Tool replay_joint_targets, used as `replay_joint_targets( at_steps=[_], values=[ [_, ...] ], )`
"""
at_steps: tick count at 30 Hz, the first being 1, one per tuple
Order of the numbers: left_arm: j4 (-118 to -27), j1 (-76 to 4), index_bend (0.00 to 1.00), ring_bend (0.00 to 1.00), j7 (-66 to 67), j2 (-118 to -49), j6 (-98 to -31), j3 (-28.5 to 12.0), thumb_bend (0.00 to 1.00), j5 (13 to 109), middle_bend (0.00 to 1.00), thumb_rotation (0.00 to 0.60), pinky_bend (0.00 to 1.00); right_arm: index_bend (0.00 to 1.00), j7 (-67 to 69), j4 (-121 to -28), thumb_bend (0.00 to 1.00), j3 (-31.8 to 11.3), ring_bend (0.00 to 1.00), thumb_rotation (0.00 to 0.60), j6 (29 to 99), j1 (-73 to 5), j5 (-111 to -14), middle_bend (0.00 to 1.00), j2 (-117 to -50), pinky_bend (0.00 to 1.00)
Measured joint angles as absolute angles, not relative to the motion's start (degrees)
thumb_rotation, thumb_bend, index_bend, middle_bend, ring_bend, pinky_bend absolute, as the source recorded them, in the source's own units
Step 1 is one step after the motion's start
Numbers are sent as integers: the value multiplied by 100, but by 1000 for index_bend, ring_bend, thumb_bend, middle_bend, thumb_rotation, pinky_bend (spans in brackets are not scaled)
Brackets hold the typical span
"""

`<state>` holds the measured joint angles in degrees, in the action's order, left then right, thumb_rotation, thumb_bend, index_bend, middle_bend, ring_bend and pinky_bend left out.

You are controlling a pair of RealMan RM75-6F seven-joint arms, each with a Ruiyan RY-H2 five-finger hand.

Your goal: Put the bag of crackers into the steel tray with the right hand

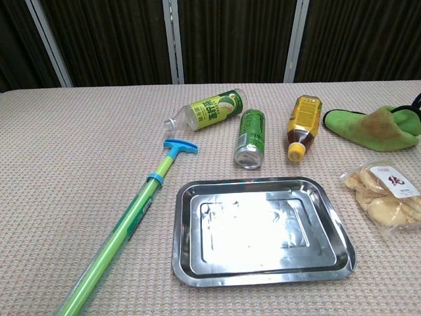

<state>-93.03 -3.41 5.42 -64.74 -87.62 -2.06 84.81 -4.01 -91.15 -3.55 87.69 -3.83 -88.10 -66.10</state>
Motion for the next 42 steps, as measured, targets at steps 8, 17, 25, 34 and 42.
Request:
replay_joint_targets(
  at_steps=[8,17,25,34,42],
  values=[
    [-9275,-236,41,0,475,-6473,-8914,-147,166,8623,0,600,0,0,-301,-9040,0,-309,0,600,8726,-392,-8877,0,-6628,0],
    [-9294,-165,41,0,438,-6465,-8955,-109,166,8644,0,600,0,0,-216,-9015,0,-264,0,600,8728,-388,-8958,0,-6600,0],
    [-9256,-142,42,0,385,-6449,-8969,-103,168,8680,0,600,0,0,-147,-9032,0,-245,0,600,8740,-414,-9079,0,-6596,0],
    [-9221,-126,45,0,358,-6423,-8983,-131,166,8681,0,600,0,0,89,-9179,0,-189,0,600,8534,-593,-9296,0,-6453,0],
    [-9244,-169,47,0,375,-6397,-8922,-165,166,8672,0,600,0,0,244,-9332,0,-168,0,600,7637,-1201,-9494,0,-6313,0]
  ],
)
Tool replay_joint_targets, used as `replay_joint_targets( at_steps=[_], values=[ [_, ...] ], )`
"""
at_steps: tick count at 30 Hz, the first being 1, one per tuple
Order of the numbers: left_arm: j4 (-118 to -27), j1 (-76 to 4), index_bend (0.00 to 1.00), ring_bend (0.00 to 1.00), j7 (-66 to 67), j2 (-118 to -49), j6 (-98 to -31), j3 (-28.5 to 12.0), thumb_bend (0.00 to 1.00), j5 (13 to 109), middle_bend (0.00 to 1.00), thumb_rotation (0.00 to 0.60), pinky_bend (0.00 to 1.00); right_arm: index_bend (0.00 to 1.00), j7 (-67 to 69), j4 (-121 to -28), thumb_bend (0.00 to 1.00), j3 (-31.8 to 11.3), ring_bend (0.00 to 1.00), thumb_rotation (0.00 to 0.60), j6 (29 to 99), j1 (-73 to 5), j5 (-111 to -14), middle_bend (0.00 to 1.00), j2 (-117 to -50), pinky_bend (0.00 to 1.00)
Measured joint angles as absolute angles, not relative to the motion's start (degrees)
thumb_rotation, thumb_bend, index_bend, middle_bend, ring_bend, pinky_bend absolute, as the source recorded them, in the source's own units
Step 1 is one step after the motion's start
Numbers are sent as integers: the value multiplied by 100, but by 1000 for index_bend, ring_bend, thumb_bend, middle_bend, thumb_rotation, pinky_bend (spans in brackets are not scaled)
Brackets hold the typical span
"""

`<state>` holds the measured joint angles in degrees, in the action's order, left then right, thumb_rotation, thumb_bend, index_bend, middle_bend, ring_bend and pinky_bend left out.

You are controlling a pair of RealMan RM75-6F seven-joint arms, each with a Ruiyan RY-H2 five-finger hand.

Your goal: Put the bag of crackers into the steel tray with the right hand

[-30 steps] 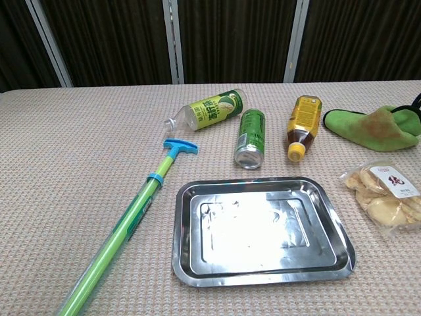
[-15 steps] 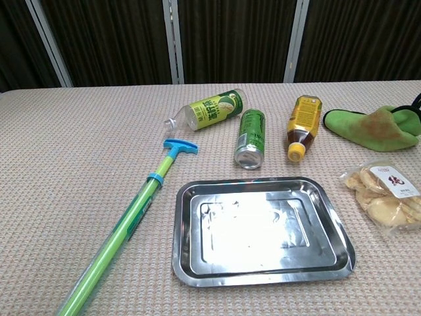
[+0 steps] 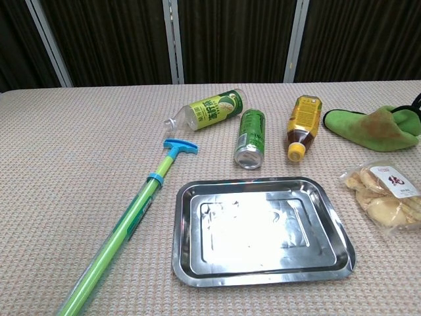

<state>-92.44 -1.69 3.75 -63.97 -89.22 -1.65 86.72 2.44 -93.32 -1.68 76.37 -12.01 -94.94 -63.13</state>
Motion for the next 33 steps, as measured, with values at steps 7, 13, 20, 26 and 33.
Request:
replay_joint_targets(
  at_steps=[7,13,20,26,33],
  values=[
    [-9277,-193,49,0,405,-6357,-8859,-177,169,8646,0,600,0,0,361,-9324,0,-230,0,600,6442,-1905,-9329,0,-6336,0],
    [-9304,-213,49,0,433,-6347,-8797,-181,166,8613,0,600,0,0,419,-9175,0,-293,0,600,5599,-2437,-9008,0,-6449,0],
    [-9333,-241,49,0,467,-6342,-8737,-187,166,8582,0,600,0,0,377,-8860,0,-348,0,600,4834,-2896,-8579,0,-6694,0],
    [-9318,-247,50,0,454,-6358,-8690,-181,167,8547,0,600,0,15,253,-8504,0,-305,0,600,4331,-3149,-8302,0,-7002,0],
    [-9291,-226,55,0,409,-6354,-8700,-178,167,8524,0,600,0,177,156,-8205,45,-266,4,600,4183,-3345,-8166,78,-7281,99]
  ],
)
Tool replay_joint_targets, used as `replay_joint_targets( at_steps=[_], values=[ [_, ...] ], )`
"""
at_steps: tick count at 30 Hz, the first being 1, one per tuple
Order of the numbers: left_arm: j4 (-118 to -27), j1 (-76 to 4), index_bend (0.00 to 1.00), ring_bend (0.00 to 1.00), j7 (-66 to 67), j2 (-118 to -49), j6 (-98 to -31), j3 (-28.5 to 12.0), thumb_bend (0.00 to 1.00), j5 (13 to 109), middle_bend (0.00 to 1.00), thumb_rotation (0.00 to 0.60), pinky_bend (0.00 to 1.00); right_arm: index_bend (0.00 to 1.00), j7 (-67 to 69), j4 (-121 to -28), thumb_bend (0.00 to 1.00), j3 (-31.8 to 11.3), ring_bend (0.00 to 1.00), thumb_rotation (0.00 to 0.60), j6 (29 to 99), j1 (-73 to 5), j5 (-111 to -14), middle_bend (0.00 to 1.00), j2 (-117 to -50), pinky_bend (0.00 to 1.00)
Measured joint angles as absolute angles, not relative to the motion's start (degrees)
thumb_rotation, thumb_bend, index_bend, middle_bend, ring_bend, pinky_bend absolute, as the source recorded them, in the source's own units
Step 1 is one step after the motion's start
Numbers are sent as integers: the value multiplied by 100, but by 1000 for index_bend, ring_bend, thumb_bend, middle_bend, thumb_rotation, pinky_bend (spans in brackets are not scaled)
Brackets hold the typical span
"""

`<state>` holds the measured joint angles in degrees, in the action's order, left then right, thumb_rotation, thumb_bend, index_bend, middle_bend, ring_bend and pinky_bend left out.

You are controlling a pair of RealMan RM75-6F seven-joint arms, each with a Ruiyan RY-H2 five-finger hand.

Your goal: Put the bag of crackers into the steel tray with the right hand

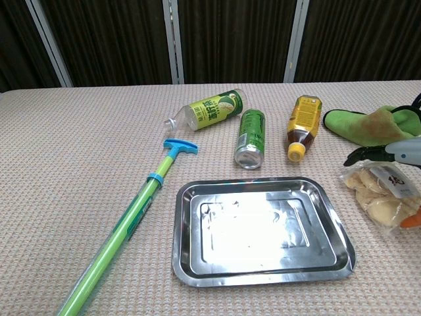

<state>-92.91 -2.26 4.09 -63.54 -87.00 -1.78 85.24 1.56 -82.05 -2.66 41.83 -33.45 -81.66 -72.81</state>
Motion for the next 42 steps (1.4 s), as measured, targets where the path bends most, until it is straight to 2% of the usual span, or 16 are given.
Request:
replay_joint_targets(
  at_steps=[1,3,6,11,14,20,27,32,37,40,42],
  values=[
    [-9285,-224,57,0,403,-6354,-8702,-175,167,8528,0,600,0,206,153,-8174,60,-266,14,600,4194,-3357,-8167,103,-7301,124],
    [-9273,-215,58,0,385,-6354,-8708,-168,167,8531,0,600,0,336,148,-8143,123,-271,101,600,4262,-3368,-8180,222,-7326,246],
    [-9253,-201,58,0,360,-6367,-8709,-163,166,8515,0,600,0,455,162,-8100,174,-276,203,600,4422,-3372,-8231,313,-7353,354],
    [-9231,-199,58,0,328,-6385,-8707,-155,165,8531,0,600,0,537,227,-8132,211,-275,293,600,4548,-3375,-8297,391,-7322,458],
    [-9226,-198,58,0,316,-6384,-8703,-156,164,8525,0,600,0,556,274,-8250,219,-286,312,600,4773,-3346,-8388,408,-7255,476],
    [-9246,-219,58,0,335,-6366,-8694,-172,166,8535,0,600,0,560,398,-8759,218,-326,313,600,5427,-3255,-8781,409,-7023,476],
    [-9282,-234,59,0,354,-6373,-8675,-174,165,8541,0,600,0,553,674,-9776,219,-309,312,600,5952,-3403,-9803,409,-6952,476],
    [-9232,-212,59,0,304,-6377,-8680,-165,167,8516,0,600,0,548,653,-9871,218,-343,312,600,5797,-3664,-9883,409,-7303,476],
    [-9156,-180,58,0,237,-6384,-8672,-154,168,8464,0,600,0,543,434,-9690,219,-466,308,600,5378,-3967,-9572,396,-7873,476],
    [-9112,-169,58,0,200,-6400,-8646,-146,166,8432,0,600,0,485,264,-9513,217,-520,280,600,5154,-4114,-9344,364,-8151,465],
    [-9094,-170,58,0,183,-6407,-8628,-146,166,8419,0,600,0,335,103,-9412,216,-541,186,600,5022,-4191,-9194,282,-8268,374]
  ],
)
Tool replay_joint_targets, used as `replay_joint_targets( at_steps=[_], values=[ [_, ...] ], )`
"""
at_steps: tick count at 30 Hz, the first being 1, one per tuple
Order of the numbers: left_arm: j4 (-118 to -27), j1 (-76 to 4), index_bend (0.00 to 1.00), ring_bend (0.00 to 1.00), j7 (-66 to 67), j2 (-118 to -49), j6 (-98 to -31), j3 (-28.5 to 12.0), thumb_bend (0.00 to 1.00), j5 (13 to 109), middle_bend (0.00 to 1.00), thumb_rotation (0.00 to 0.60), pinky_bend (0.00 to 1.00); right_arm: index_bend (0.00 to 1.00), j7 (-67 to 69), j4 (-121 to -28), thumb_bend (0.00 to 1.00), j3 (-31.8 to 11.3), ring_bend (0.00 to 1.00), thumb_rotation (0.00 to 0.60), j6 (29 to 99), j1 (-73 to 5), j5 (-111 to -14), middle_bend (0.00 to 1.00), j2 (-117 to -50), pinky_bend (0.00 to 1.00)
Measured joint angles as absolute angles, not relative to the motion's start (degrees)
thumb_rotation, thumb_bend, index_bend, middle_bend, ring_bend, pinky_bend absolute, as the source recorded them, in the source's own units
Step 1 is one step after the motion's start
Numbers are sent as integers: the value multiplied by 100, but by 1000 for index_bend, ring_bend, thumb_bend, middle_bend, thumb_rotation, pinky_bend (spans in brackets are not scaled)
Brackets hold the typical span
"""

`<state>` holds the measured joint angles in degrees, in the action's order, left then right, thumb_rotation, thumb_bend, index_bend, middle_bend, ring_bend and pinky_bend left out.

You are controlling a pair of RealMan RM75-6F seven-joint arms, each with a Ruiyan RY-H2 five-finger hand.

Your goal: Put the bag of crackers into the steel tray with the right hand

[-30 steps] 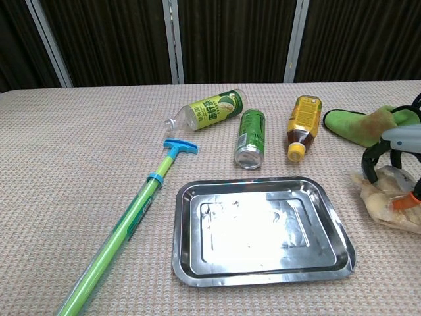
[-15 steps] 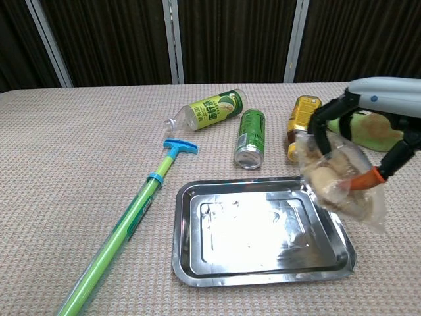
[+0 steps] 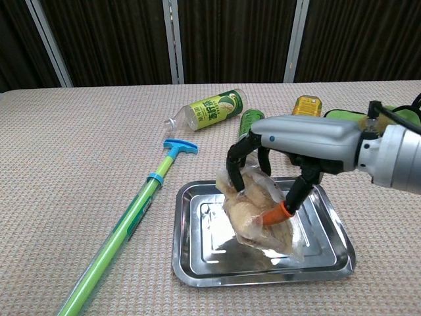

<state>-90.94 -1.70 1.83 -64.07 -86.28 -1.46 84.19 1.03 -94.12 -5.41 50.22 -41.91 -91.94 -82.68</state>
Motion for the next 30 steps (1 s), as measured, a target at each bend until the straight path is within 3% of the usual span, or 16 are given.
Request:
replay_joint_targets(
  at_steps=[1,3,6,14,17,21,30],
  values=[
    [-9088,-173,58,0,175,-6412,-8624,-149,167,8419,0,600,0,263,19,-9386,216,-550,134,600,4976,-4216,-9130,236,-8297,320],
    [-9080,-181,58,0,166,-6422,-8612,-152,168,8421,0,600,0,50,-180,-9362,209,-571,13,600,4872,-4263,-8970,63,-8332,116],
    [-9074,-198,58,0,162,-6428,-8590,-157,170,8423,0,600,0,0,-367,-9443,145,-596,0,600,4784,-4286,-8753,0,-8271,1],
    [-9087,-272,58,0,177,-6463,-8541,-190,166,8460,0,600,0,9,-648,-9871,114,-581,0,600,5362,-3964,-8633,1,-7686,24],
    [-9099,-294,59,0,189,-6476,-8538,-203,168,8477,0,600,0,98,-733,-9915,114,-566,0,600,5723,-3772,-8644,50,-7570,97],
    [-9104,-308,63,0,218,-6499,-8558,-219,167,8495,0,600,0,188,-813,-9908,115,-536,14,600,6404,-3384,-8655,115,-7408,160],
    [-9087,-190,65,0,281,-6651,-8842,-226,166,8545,0,600,0,178,-916,-9373,115,-317,6,600,8161,-1981,-8412,112,-7107,161]
  ],
)
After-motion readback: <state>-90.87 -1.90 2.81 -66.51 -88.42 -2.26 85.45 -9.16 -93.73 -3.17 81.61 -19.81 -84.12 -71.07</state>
